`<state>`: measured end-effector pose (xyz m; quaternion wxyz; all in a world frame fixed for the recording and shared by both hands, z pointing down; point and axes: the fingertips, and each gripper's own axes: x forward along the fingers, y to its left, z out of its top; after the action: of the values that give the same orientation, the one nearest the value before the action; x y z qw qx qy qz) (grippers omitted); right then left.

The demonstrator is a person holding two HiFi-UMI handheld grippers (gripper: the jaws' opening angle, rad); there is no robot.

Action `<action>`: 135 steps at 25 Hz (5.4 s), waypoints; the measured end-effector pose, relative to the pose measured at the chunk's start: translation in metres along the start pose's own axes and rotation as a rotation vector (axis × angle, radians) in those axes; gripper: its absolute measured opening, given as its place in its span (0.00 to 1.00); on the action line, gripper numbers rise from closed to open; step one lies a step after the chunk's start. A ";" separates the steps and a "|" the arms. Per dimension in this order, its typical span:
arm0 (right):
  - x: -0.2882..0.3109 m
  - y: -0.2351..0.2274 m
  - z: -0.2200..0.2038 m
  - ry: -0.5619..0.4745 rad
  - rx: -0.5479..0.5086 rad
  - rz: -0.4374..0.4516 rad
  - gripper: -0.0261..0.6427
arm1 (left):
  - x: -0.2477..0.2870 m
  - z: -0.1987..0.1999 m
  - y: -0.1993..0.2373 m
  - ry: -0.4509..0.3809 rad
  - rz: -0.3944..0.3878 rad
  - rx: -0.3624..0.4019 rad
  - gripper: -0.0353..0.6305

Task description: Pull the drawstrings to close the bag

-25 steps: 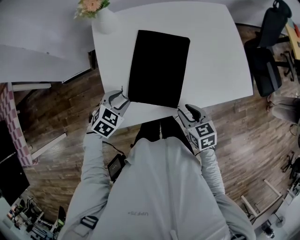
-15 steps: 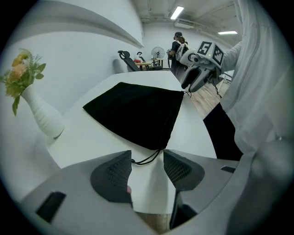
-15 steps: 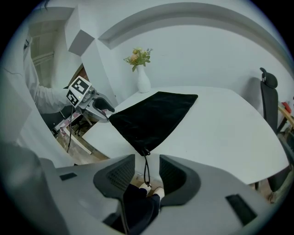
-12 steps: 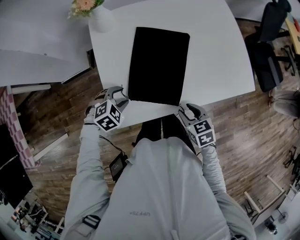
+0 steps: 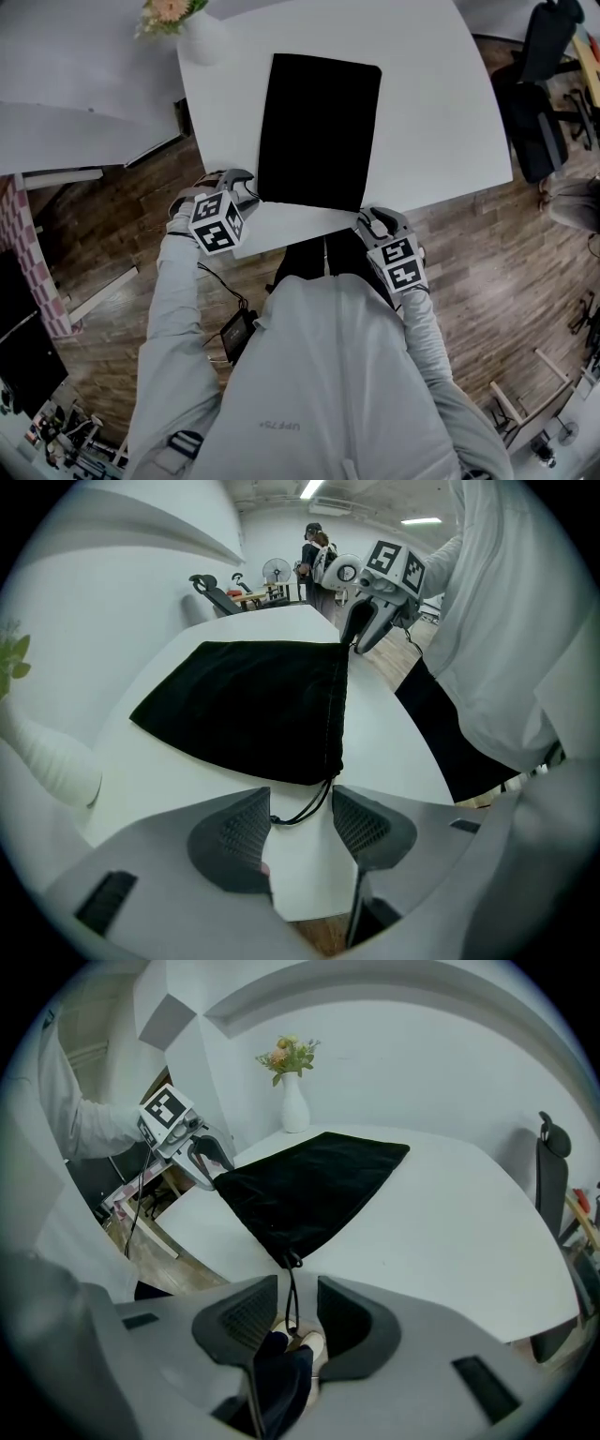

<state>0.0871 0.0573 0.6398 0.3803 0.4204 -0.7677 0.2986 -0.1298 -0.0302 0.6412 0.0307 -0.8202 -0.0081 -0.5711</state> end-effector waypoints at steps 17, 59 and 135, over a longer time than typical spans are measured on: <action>-0.001 -0.002 0.001 0.010 -0.038 -0.057 0.16 | 0.000 0.002 -0.006 0.008 -0.080 -0.042 0.31; -0.120 -0.116 0.172 -0.416 -0.231 -0.287 0.07 | -0.137 0.104 0.080 -0.321 0.492 -0.628 0.09; -0.203 -0.208 0.235 -0.600 -0.227 -0.551 0.07 | -0.233 0.062 0.089 -0.459 0.936 -0.863 0.09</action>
<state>0.2629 -0.1386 0.3743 0.2495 0.6337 -0.7314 -0.0366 -0.1487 -0.1103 0.3975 -0.0581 -0.7766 0.5704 -0.2610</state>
